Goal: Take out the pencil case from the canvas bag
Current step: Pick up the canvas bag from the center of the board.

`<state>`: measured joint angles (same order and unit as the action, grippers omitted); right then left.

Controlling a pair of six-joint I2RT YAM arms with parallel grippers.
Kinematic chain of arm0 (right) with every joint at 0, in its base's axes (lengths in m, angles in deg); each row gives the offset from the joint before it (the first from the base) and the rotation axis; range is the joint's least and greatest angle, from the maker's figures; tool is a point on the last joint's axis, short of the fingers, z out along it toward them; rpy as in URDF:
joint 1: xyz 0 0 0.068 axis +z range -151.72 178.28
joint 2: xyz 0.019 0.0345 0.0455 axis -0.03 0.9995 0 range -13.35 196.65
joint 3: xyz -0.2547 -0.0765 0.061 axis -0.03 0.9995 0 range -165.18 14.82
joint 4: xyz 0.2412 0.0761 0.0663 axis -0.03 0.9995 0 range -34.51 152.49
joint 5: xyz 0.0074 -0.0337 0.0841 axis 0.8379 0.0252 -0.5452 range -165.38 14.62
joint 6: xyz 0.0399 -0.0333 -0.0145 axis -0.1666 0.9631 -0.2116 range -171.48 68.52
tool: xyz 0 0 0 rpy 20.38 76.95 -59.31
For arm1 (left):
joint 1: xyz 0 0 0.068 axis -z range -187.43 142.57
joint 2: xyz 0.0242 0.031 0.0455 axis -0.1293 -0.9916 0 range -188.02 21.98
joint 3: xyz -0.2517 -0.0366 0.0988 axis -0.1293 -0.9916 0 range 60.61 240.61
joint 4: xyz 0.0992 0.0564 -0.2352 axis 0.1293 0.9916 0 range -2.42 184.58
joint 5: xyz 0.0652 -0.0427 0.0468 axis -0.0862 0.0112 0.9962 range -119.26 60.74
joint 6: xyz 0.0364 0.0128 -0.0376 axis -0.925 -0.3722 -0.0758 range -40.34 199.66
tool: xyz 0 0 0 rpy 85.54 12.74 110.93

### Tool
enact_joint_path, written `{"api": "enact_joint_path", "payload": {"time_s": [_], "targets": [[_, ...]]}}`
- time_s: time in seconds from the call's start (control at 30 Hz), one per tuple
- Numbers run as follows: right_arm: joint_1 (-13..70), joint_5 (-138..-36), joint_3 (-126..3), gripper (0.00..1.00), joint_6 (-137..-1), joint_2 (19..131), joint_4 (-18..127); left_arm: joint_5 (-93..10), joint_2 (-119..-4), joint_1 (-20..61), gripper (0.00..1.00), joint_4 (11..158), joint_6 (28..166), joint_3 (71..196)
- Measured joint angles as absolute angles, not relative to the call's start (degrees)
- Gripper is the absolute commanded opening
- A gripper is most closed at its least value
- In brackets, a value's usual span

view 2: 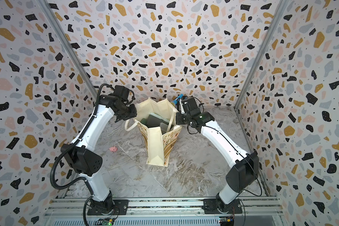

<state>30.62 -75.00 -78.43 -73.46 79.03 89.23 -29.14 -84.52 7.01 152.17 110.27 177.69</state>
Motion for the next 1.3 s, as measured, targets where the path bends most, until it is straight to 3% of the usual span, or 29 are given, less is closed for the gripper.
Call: {"api": "enact_joint_path", "payload": {"time_s": [0.27, 0.6, 0.77, 1.03, 1.3], "targets": [[30.7, -74.54, -78.43, 0.0, -73.46, 79.03, 89.23, -28.98, -84.56, 7.01, 0.0, 152.83, 109.57, 177.69], [30.75, -74.95, -75.94, 0.0, -74.64, 77.39, 87.06, -27.06, -84.17, 7.4, 0.0, 153.22, 108.96, 178.23], [30.77, -79.3, -71.44, 0.0, -77.63, 74.79, 83.24, -27.17, -84.69, 7.2, 0.0, 156.9, 108.19, 184.92], [31.34, -87.67, -60.83, 0.0, -86.22, 72.78, 69.75, -29.49, -89.68, 4.65, 0.0, 162.71, 106.73, 202.1], [33.63, -89.55, -48.46, 0.0, -94.27, 70.18, 56.51, -34.91, -91.16, 5.65, 0.0, 161.75, 102.82, 202.17]]}}
